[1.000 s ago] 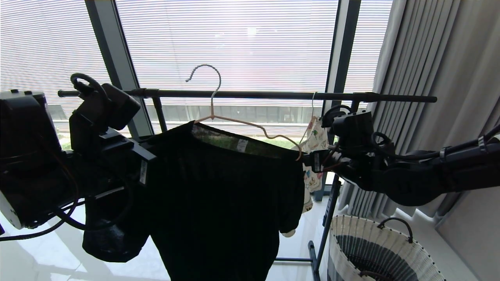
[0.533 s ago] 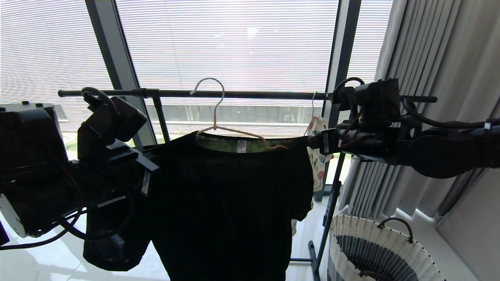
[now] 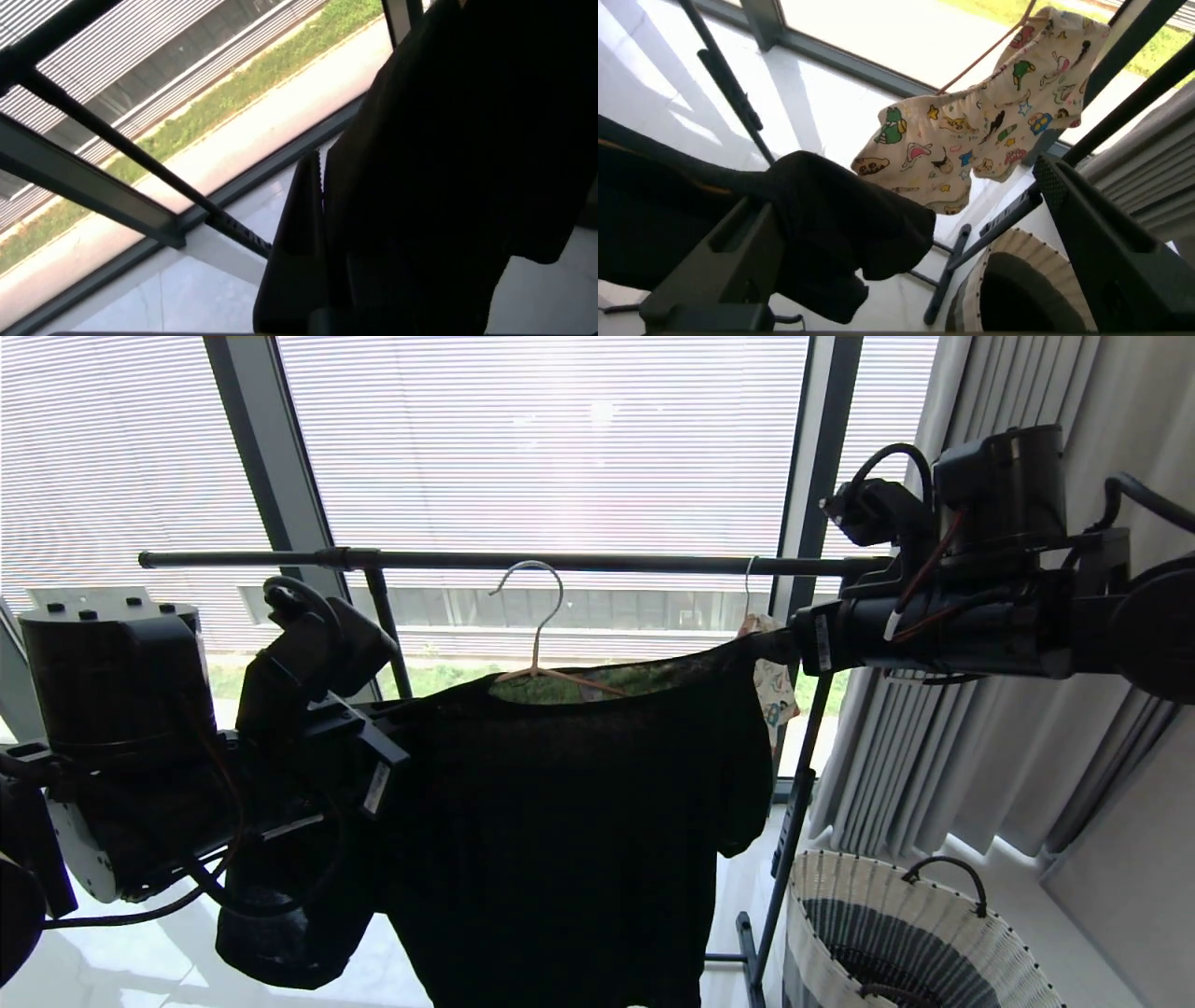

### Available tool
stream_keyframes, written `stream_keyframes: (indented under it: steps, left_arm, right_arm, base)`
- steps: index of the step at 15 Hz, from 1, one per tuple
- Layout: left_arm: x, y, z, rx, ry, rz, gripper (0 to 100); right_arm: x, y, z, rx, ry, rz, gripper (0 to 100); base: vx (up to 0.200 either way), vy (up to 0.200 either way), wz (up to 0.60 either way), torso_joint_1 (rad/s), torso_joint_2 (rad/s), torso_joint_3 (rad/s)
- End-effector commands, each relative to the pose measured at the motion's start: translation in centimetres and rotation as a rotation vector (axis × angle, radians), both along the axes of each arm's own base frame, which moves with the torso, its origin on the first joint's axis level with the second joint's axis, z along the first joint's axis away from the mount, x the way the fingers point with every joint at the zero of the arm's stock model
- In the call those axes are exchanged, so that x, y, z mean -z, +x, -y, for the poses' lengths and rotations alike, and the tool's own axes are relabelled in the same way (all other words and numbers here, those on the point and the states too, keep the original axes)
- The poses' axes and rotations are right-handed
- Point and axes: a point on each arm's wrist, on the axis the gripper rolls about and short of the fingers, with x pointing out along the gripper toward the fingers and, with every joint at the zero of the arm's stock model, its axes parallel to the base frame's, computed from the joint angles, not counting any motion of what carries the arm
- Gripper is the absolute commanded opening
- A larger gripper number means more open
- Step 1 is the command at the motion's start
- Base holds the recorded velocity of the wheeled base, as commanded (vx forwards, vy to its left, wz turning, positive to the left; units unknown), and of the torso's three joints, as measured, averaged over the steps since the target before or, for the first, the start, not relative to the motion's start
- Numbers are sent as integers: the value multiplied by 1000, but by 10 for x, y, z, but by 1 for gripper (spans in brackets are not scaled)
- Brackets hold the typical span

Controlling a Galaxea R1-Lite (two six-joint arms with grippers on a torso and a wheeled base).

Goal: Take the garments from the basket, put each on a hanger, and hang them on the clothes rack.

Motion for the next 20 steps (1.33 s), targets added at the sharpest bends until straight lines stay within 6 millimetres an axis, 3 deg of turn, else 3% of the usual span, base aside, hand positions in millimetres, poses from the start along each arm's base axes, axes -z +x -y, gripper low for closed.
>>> stream_keyframes:
  steps: [1, 4, 14, 20]
  left_arm:
    - [2, 4, 5, 13, 1, 1, 0]
    - [-1, 13, 12, -24, -21, 91, 0]
    - [2, 10, 27, 8, -24, 88, 0]
    - [2, 10, 26, 4, -25, 89, 0]
  right_arm:
    - [-16, -15, 9, -29, 17, 21, 100]
    - [-24, -25, 15, -52, 3, -10, 100]
    - [-36, -40, 19, -159, 33, -20, 100]
    - [-30, -45, 18, -191, -22, -59, 100]
  base:
    - [0, 0, 0, 0, 0, 0]
    - [0, 0, 0, 0, 0, 0]
    - [0, 0, 0, 0, 0, 0]
    - [0, 0, 0, 0, 0, 0]
